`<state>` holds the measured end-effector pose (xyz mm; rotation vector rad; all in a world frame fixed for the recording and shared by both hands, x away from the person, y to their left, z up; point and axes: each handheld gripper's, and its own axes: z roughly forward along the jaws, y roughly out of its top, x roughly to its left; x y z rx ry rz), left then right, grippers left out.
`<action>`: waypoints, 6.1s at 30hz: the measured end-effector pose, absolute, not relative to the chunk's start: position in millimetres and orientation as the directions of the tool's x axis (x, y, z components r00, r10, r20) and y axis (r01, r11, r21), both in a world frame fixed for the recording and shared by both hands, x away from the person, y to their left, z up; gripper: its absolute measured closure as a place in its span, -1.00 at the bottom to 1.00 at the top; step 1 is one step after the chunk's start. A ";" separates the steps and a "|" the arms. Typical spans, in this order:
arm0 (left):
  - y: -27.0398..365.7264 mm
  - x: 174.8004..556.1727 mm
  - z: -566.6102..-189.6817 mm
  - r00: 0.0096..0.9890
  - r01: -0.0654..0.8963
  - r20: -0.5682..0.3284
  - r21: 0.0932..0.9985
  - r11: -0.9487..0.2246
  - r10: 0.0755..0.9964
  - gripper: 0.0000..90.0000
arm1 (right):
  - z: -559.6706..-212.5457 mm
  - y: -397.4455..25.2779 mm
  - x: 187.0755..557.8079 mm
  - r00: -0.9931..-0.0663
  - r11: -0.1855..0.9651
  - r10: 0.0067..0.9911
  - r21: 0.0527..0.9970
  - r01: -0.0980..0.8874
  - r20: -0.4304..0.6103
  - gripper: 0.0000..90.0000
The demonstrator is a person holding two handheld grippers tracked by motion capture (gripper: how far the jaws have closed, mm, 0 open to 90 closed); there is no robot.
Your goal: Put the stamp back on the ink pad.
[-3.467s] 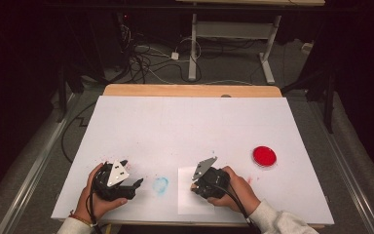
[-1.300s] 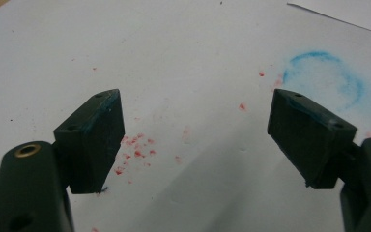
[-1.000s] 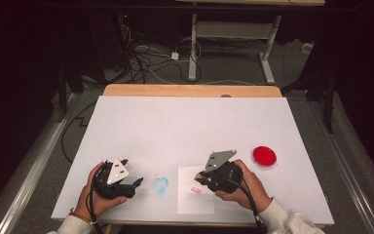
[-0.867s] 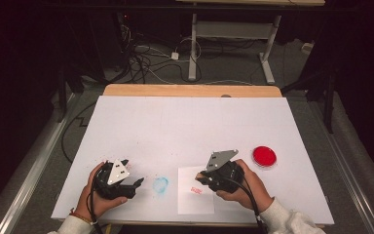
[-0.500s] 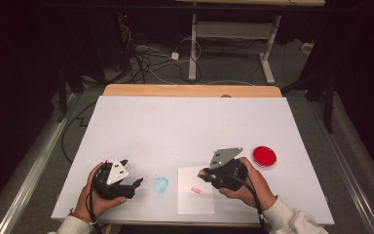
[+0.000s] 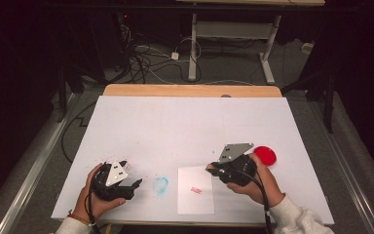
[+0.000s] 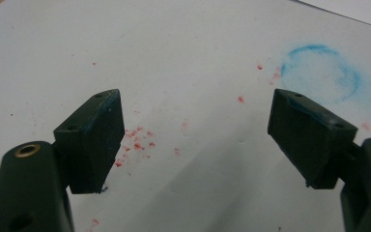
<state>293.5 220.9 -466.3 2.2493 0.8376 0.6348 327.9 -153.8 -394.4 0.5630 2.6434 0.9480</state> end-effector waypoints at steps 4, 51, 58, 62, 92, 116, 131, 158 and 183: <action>220.1 295.4 -466.9 0.680 0.389 0.208 0.711 -0.587 0.703 -0.55 | -392.1 -167.2 333.5 -0.864 0.697 0.483 0.659 0.283 -0.140 0.70; 214.0 293.4 -465.2 0.693 0.376 0.226 0.697 -0.610 0.684 -0.55 | -432.6 -292.3 395.9 -0.571 0.535 0.812 0.548 0.643 -0.123 0.69; 213.1 293.6 -465.8 0.698 0.375 0.225 0.693 -0.615 0.680 -0.55 | -433.3 -291.4 396.1 -0.570 0.535 0.812 0.547 0.644 -0.125 0.69; 213.1 293.5 -465.7 0.697 0.374 0.225 0.696 -0.613 0.681 -0.55 | -433.0 -291.2 396.3 -0.569 0.536 0.812 0.547 0.644 -0.126 0.68; 214.1 294.4 -465.7 0.694 0.380 0.220 0.697 -0.608 0.686 -0.55 | -398.7 -283.0 374.7 -0.530 0.419 0.835 0.797 0.435 -0.150 -0.13; 213.8 293.5 -465.1 0.693 0.375 0.224 0.699 -0.609 0.685 -0.55 | -395.7 -273.0 345.0 -0.499 0.340 0.850 0.899 0.276 -0.169 -0.52; 213.3 293.2 -464.6 0.695 0.371 0.225 0.701 -0.609 0.683 -0.55 | -403.2 -274.4 319.8 -0.501 0.366 0.837 0.907 0.210 -0.221 -0.60; 206.8 291.2 -460.9 0.700 0.346 0.233 0.717 -0.605 0.675 -0.56 | -433.3 -282.8 291.9 -0.519 0.430 0.805 0.886 0.174 -0.289 -0.61; 199.9 282.8 -457.9 0.714 0.294 0.270 0.722 -0.626 0.646 -0.61 | -450.4 -278.3 277.0 -0.554 0.475 0.770 0.864 0.165 -0.318 -0.64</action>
